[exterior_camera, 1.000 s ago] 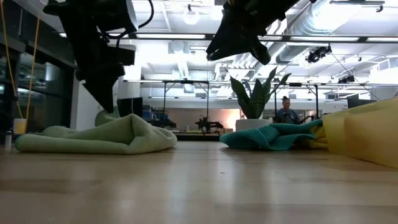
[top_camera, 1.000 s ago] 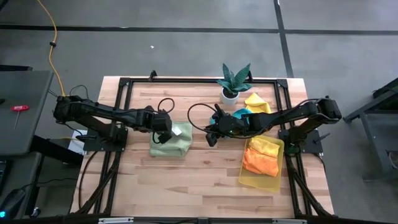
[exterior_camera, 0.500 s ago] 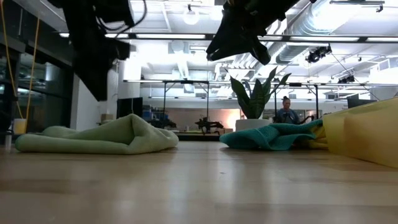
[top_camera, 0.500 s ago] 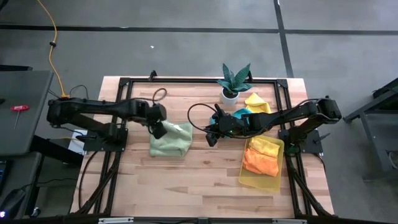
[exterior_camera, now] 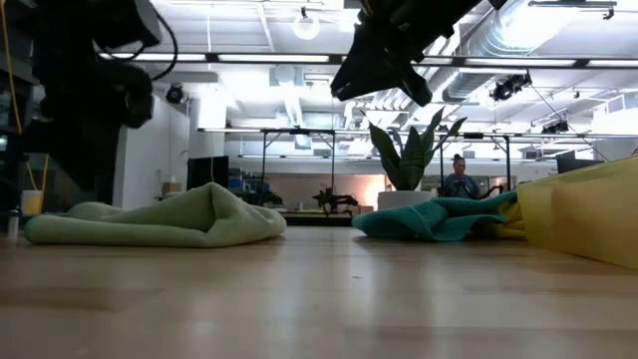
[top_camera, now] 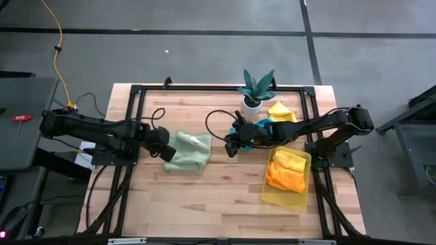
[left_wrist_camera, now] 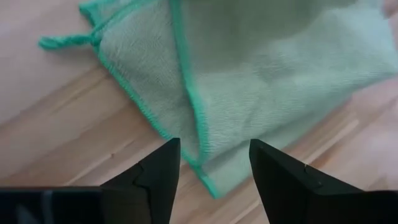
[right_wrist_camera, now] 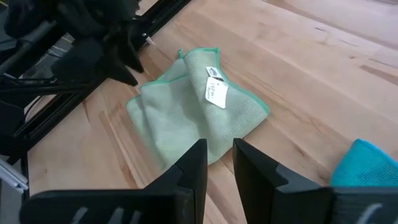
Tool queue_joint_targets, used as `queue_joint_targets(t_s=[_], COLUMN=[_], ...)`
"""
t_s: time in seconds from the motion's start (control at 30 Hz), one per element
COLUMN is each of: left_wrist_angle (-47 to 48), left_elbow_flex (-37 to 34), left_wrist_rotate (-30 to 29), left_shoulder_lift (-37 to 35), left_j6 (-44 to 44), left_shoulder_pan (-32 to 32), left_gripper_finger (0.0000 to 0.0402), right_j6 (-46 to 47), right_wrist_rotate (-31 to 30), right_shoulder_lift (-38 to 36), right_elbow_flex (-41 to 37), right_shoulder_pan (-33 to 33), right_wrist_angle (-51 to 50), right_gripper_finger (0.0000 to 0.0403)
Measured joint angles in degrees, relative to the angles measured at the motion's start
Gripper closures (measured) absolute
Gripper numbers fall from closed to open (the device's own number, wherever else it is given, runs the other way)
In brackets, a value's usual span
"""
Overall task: Fold microfiber towels
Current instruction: Fold the light green microfiber cloth
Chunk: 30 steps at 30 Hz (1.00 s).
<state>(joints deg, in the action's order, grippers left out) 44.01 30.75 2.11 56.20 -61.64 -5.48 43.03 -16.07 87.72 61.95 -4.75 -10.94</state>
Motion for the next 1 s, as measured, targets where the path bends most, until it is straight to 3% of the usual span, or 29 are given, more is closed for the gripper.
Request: queue_joint_targets(t_s=[0.23,0.73,1.0], left_wrist_angle=[-2.35,-8.72,-9.47], left_elbow_flex=[-1.94,-1.95,-1.95], left_wrist_rotate=[-4.02,2.18,4.18], left_shoulder_lift=[1.66,10.35,5.71], left_j6=[-3.70,1.41,2.29], left_shoulder_pan=[-0.52,-0.47,-0.23], left_gripper_finger=[0.0228,0.0228,0.0228], right_j6=[0.00,0.20,0.25], right_wrist_rotate=[0.12,0.17,0.17], right_shoulder_lift=[0.00,0.00,0.00], right_elbow_flex=[0.00,0.00,0.00], right_shoulder_pan=[0.00,0.00,0.00], right_wrist_angle=[-0.02,0.00,-0.02], right_gripper_finger=[0.0334,0.0334,0.0334])
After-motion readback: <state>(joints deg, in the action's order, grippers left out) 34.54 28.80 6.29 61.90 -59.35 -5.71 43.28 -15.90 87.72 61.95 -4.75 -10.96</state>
